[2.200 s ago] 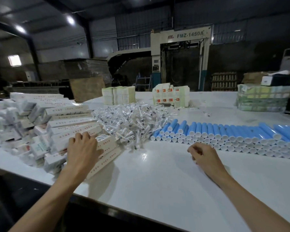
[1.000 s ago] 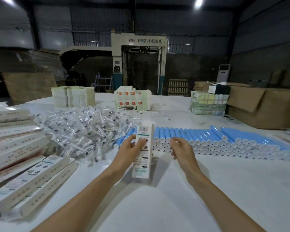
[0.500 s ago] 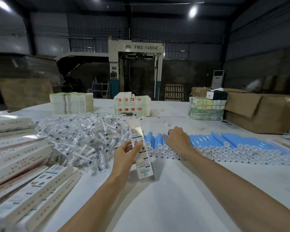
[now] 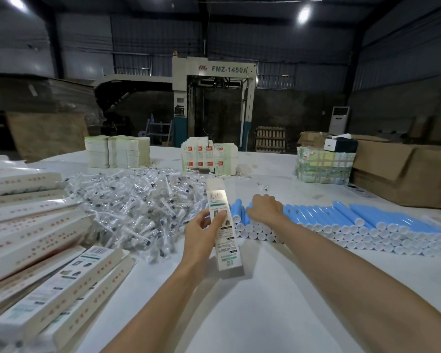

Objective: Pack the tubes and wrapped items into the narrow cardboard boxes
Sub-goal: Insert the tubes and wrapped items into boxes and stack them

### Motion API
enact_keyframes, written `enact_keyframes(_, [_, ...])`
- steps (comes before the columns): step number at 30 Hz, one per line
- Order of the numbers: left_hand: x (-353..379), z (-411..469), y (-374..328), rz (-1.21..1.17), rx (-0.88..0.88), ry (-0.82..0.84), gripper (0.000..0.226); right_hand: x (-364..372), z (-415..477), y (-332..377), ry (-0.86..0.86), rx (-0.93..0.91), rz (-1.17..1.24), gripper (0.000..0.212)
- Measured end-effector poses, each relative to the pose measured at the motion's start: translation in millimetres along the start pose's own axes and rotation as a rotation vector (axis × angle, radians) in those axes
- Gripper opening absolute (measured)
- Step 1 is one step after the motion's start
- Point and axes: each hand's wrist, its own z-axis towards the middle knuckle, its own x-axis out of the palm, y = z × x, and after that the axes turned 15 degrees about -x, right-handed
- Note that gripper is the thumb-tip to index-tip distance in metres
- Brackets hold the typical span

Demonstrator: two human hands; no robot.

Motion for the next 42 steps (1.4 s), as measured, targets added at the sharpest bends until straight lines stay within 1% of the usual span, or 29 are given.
enact_keyframes(4, [0.1,-0.7,-0.5,0.045,0.017,0.000,0.013,-2.0,6.5,15.0,0.115,0.032,-0.051,0.025])
enact_keyframes(6, [-0.1,-1.4,-0.7,0.080,0.013,0.023,0.013,-1.5,9.9,21.0,0.123,0.032,-0.041,0.022])
enact_keyframes(8, [0.0,-2.2,-2.0,0.100,0.007,0.038,0.012,-2.1,11.1,20.6,0.080,0.045,0.054,0.014])
enact_keyframes(9, [0.1,-3.0,-3.2,0.101,0.003,0.050,0.013,-2.8,10.4,17.3,0.032,0.058,0.125,0.017])
enact_keyframes(11, [1.5,-4.5,-6.0,0.095,-0.015,0.087,0.015,-8.8,3.2,8.0,-0.106,0.087,0.295,0.032])
enact_keyframes(13, [3.3,-6.3,-7.8,0.092,-0.023,0.130,0.019,-16.2,-14.0,-2.5,-0.250,0.072,0.588,0.047])
enact_keyframes(14, [4.3,-7.9,-8.3,0.093,-0.022,0.147,0.022,-19.4,-27.2,-7.5,-0.315,0.036,0.755,0.050])
enact_keyframes(16, [6.8,-11.2,-9.9,0.085,-0.019,0.179,0.036,-24.5,-56.0,-16.5,-0.434,-0.069,1.042,0.049])
enact_keyframes(18, [8.6,-13.8,-10.8,0.093,-0.004,0.220,0.055,-27.2,-81.2,-22.5,-0.513,-0.137,1.272,0.039])
enact_keyframes(19, [9.0,-14.7,-10.7,0.117,0.018,0.239,0.065,-29.5,-92.1,-23.4,-0.544,-0.157,1.360,0.032])
enact_keyframes(21, [9.8,-16.6,-11.1,0.150,0.070,0.306,0.084,-37.2,-106.8,-22.8,-0.608,-0.186,1.448,0.023])
enact_keyframes(22, [10.2,-18.1,-11.7,0.155,0.088,0.353,0.092,-42.3,-110.9,-21.4,-0.645,-0.194,1.474,0.028])
enact_keyframes(23, [10.8,-19.5,-12.5,0.166,0.099,0.398,0.098,-48.0,-113.3,-19.4,-0.681,-0.204,1.500,0.039])
enact_keyframes(25, [11.1,-22.0,-13.6,0.227,0.114,0.460,0.105,-60.3,-115.0,-15.0,-0.752,-0.241,1.539,0.054])
enact_keyframes(26, [11.3,-23.0,-13.8,0.272,0.122,0.477,0.106,-67.1,-114.8,-12.3,-0.778,-0.266,1.545,0.057])
enact_keyframes(28, [12.2,-24.0,-13.3,0.361,0.128,0.496,0.104,-79.2,-113.3,-6.6,-0.789,-0.310,1.533,0.055])
enact_keyframes(30, [13.9,-24.4,-12.0,0.423,0.127,0.479,0.099,-87.1,-110.3,-0.8,-0.767,-0.328,1.490,0.051])
enact_keyframes(34, [15.0,-24.4,-8.9,0.468,0.117,0.470,0.096,-89.7,-106.6,5.6,-0.650,-0.271,1.321,0.047])
enact_keyframes(38, [12.4,-23.6,-9.3,0.493,0.139,0.474,0.094,-96.6,-111.7,-3.2,-0.679,-0.229,1.140,0.057])
enact_keyframes(40, [12.5,-23.4,-9.8,0.496,0.145,0.462,0.093,-101.4,-115.9,-9.1,-0.628,-0.233,1.089,0.065])
enact_keyframes(42, [14.6,-24.1,-10.4,0.498,0.145,0.454,0.093,-105.8,-118.7,-12.4,-0.555,-0.241,1.104,0.067])
